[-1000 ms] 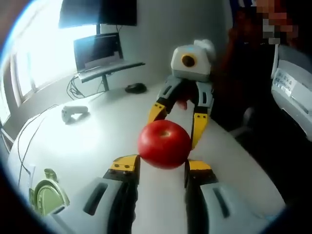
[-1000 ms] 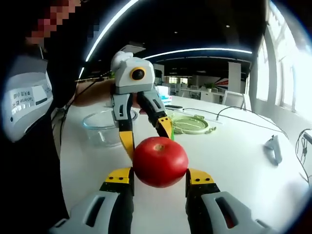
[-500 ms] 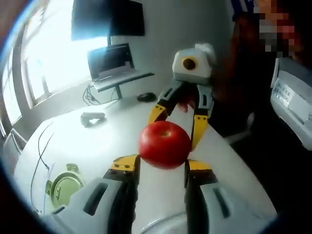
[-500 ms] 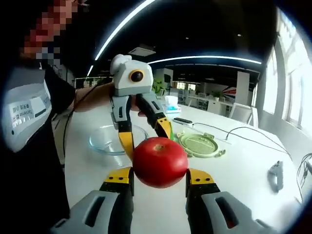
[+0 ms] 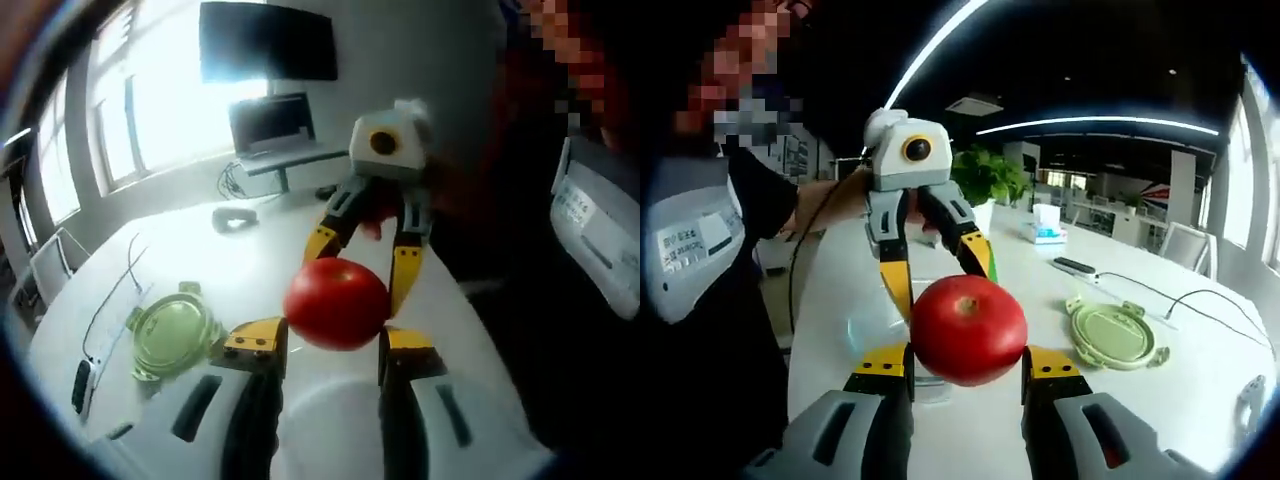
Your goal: Pick up the tomato from the tabletop place it into the food storage container close the lid and lock the latches
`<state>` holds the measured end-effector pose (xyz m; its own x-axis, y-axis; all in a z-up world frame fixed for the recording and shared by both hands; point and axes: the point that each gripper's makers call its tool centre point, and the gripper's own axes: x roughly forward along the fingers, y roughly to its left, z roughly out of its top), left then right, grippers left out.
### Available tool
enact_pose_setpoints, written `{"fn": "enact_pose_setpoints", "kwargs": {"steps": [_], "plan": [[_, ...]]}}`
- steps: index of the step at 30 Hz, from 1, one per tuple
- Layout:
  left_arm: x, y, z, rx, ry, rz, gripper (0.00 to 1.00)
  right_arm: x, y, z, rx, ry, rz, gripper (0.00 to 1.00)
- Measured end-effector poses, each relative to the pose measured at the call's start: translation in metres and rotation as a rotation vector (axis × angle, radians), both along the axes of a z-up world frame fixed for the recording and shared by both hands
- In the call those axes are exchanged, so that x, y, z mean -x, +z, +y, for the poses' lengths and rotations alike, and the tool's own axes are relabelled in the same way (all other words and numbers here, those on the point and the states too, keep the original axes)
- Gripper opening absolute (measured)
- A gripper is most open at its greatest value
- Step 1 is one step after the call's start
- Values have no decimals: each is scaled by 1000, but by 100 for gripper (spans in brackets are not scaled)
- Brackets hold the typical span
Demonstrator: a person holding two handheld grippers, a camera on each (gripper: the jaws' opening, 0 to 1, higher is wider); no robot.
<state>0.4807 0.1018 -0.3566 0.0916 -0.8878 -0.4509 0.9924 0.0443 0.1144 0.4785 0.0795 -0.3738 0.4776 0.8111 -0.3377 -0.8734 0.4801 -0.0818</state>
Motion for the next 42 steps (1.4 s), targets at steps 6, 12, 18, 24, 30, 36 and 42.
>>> {"fn": "enact_pose_setpoints", "kwargs": {"steps": [6, 12, 18, 24, 30, 36, 42], "plan": [[1, -7, 29, 2, 74, 27, 28, 1, -17, 33, 21, 70, 27, 37], [0, -21, 47, -4, 117, 64, 27, 2, -38, 55, 88, 116, 48, 37], [-11, -13, 50, 68, 177, 73, 4, 5, -35, 74, 87, 145, 82, 29], [-1, -33, 52, 47, 152, 105, 12, -3, -33, 74, 64, 116, 113, 23], [-1, -37, 57, 70, 166, 126, 15, 6, -35, 68, 91, 127, 86, 25], [1, -39, 63, 111, 193, 147, 18, 5, -32, 65, 80, 125, 69, 27], [6, -38, 68, 162, 223, 147, 22, 6, -27, 62, 53, 112, 48, 29]]}}
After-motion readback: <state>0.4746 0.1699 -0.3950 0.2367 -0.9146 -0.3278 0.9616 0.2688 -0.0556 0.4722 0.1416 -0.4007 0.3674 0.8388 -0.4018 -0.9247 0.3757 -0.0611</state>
